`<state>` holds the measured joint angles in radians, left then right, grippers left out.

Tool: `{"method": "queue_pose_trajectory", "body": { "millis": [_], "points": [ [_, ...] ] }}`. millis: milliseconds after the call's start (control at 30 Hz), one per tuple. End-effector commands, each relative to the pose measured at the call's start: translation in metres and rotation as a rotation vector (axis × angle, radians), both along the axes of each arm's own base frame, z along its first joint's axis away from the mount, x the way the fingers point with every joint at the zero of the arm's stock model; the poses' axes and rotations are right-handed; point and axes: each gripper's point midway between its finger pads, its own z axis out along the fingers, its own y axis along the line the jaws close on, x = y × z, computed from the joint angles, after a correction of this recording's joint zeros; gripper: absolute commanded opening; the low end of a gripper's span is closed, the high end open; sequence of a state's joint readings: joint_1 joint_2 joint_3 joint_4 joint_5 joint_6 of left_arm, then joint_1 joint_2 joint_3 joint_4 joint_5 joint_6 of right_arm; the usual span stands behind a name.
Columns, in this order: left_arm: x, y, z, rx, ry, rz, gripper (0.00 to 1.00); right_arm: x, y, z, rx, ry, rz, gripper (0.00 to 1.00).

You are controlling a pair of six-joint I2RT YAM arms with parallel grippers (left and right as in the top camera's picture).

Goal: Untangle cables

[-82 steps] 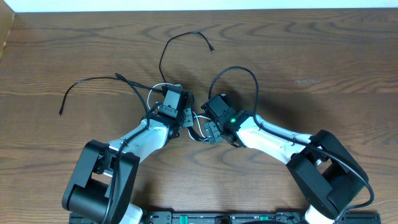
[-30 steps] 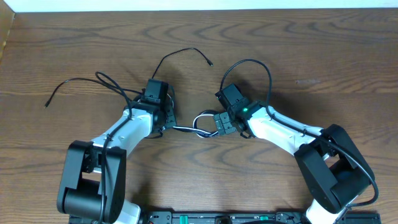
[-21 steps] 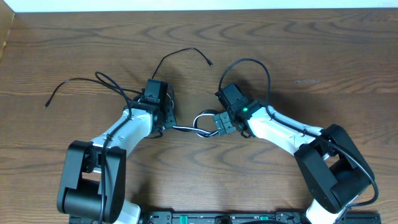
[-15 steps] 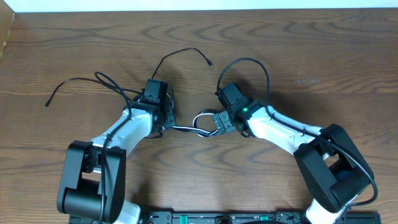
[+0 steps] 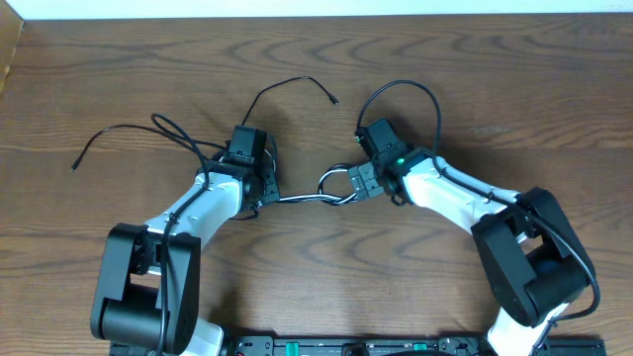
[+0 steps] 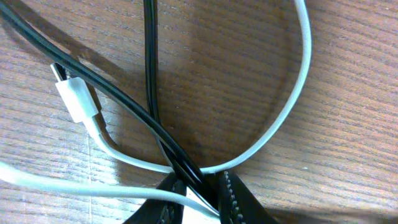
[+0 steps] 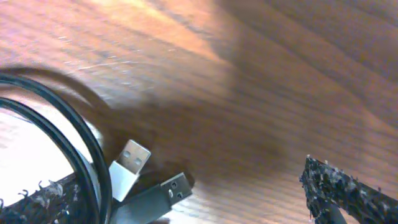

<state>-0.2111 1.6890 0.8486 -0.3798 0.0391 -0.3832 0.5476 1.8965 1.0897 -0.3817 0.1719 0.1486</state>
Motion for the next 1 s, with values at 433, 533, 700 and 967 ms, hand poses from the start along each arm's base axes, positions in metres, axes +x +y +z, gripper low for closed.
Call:
{"method": "queue_pose_trajectory", "body": {
  "millis": [433,533,700,967],
  "points": [
    [-0.033,0.023,-0.033,0.092,0.13,0.003,0.23,-0.02,-0.049,-0.04,-0.187,0.111,0.004,0.99],
    [-0.033,0.036,-0.032,0.164,0.121,0.018,0.23,-0.018,-0.072,-0.036,-0.298,0.088,-0.035,0.99],
    [-0.033,0.041,-0.031,0.191,0.12,0.023,0.23,-0.019,-0.065,-0.038,-0.253,0.103,-0.028,0.99],
    [-0.033,0.041,-0.032,0.191,0.121,0.023,0.23,-0.02,-0.059,-0.04,-0.216,0.112,-0.017,0.99]
  ]
}}
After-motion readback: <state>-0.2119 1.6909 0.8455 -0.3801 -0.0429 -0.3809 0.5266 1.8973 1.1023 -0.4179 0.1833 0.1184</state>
